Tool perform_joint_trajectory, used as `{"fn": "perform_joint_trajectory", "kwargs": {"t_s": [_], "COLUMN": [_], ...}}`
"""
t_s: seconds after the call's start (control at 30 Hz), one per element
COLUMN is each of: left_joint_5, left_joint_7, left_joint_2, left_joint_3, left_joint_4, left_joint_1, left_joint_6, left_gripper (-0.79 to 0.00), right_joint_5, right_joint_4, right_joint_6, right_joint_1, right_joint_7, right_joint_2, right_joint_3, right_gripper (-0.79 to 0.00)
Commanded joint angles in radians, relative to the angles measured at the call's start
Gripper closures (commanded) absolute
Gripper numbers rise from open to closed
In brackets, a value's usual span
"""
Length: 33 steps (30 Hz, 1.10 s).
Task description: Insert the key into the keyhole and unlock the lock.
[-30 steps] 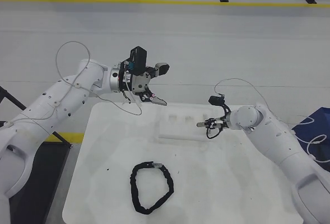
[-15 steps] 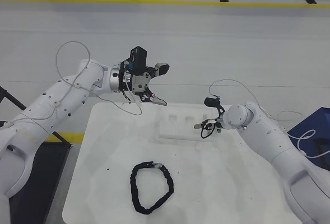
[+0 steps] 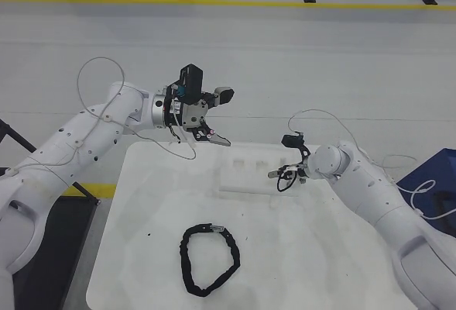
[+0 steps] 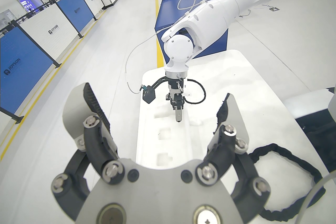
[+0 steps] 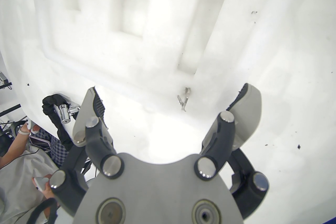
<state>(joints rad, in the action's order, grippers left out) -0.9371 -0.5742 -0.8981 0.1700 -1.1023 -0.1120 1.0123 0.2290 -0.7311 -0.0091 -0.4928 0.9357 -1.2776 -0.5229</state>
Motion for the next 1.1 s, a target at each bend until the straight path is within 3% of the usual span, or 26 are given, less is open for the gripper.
{"fn": "perform_joint_trajectory", "kwargs": {"t_s": [0.0, 0.4, 0.47, 0.53, 0.6, 0.73, 1.07], "left_joint_5": [0.0, 0.0, 0.0, 0.0, 0.0, 0.0, 0.0], "left_joint_7": [0.0, 0.0, 0.0, 0.0, 0.0, 0.0, 0.0], "left_joint_2": [0.0, 0.0, 0.0, 0.0, 0.0, 0.0, 0.0], "left_joint_3": [0.0, 0.0, 0.0, 0.0, 0.0, 0.0, 0.0], "left_joint_4": [0.0, 0.0, 0.0, 0.0, 0.0, 0.0, 0.0], "left_joint_1": [0.0, 0.0, 0.0, 0.0, 0.0, 0.0, 0.0], "left_joint_6": [0.0, 0.0, 0.0, 0.0, 0.0, 0.0, 0.0], "left_gripper": [-0.785, -0.785, -0.785, -0.785, -0.785, -0.785, -0.785], "right_joint_5": [0.019, 0.074, 0.085, 0.094, 0.101, 0.107, 0.129], "right_joint_4": [-0.019, -0.115, -0.121, -0.124, -0.123, -0.109, -0.066], "right_joint_6": [0.016, 0.071, 0.076, 0.088, 0.097, 0.102, 0.127], "right_joint_1": [-0.002, -0.024, -0.024, -0.025, -0.027, -0.03, -0.024], "right_joint_7": [0.014, 0.104, 0.115, 0.124, 0.129, 0.131, 0.11], "right_joint_2": [0.005, 0.024, 0.025, 0.025, 0.024, 0.022, 0.005], "right_joint_3": [-0.004, -0.038, -0.041, -0.043, -0.046, -0.053, -0.06], "right_gripper": [-0.785, -0.782, -0.68, -0.637, -0.52, -0.388, -0.305]}}
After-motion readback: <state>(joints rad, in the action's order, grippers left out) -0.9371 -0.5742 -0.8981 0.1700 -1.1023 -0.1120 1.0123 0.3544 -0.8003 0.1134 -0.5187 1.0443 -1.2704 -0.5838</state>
